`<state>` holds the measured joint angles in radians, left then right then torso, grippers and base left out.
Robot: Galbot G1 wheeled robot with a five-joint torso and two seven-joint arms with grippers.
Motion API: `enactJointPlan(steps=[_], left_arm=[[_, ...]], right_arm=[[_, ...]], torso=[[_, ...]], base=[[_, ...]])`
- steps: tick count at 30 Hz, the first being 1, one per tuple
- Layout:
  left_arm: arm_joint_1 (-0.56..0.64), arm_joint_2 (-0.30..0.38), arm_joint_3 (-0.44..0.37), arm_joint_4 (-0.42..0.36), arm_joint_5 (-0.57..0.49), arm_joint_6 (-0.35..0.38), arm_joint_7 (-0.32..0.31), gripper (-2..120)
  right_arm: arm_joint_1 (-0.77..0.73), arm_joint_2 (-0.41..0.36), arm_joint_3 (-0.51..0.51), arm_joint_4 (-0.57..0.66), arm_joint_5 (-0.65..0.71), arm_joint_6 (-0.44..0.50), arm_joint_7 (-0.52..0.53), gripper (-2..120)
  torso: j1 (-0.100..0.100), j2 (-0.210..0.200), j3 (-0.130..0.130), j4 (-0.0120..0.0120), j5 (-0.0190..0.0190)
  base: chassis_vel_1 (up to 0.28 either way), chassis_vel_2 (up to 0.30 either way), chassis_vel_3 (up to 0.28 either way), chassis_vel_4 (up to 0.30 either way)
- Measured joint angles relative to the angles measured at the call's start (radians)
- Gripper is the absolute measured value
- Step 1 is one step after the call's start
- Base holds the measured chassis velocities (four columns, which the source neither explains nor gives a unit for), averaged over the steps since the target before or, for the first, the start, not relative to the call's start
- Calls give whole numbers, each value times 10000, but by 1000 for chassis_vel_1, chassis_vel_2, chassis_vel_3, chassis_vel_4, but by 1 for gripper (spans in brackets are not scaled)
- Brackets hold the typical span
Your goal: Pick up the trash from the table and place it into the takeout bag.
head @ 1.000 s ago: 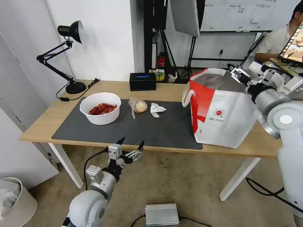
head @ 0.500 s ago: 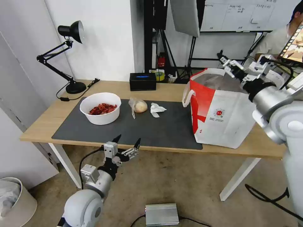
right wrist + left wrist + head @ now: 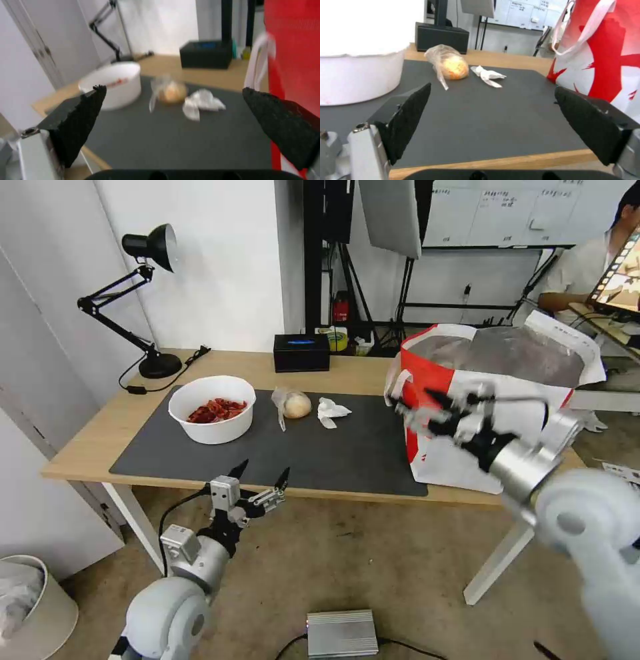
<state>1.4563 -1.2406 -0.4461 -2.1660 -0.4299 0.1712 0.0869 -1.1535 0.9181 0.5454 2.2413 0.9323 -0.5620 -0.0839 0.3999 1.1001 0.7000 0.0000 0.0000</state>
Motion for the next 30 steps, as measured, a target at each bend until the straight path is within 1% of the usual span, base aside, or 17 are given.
enactJointPlan(steps=[2,3,6,7,10,11,14,20,30], left_arm=[[-2,26,-22,80,-1,-60,31,100],[-2,26,-22,80,-1,-60,31,100],[-23,31,-32,209,-1,-148,66,100],[-23,31,-32,209,-1,-148,66,100],[-69,37,-29,364,3,-244,96,100],[-69,37,-29,364,3,-244,96,100],[-82,57,-17,478,10,-343,127,100],[-67,54,-32,542,18,-413,134,100],[70,111,-134,634,20,-603,172,100]], right_arm=[[-440,13,-58,8,-621,197,-128,100],[-440,13,-58,8,-621,197,-128,100],[-1065,169,-232,-134,-2042,852,-411,100],[-1065,169,-232,-134,-2042,852,-411,100],[-1516,432,-389,-424,-2878,1714,-513,100],[-1516,432,-389,-424,-2878,1714,-513,100],[-1781,653,-516,-782,-3465,2362,-582,100],[-2104,896,-629,-1215,-3992,2849,-661,100],[-2404,1411,-1168,-1514,-4570,2954,-579,100]], torso=[[0,0,0,0,-1],[0,0,0,0,-1],[0,0,0,-1,0],[0,0,0,-1,0],[0,0,0,-1,1],[0,0,0,-1,1],[0,0,0,0,0],[0,0,-1,-1,0],[0,0,-1,0,0]], base=[[0,0,0,0],[0,0,0,0],[0,0,0,0],[0,0,0,0],[0,0,0,0],[0,0,0,0],[0,0,0,0],[0,0,0,0],[0,0,0,0]])
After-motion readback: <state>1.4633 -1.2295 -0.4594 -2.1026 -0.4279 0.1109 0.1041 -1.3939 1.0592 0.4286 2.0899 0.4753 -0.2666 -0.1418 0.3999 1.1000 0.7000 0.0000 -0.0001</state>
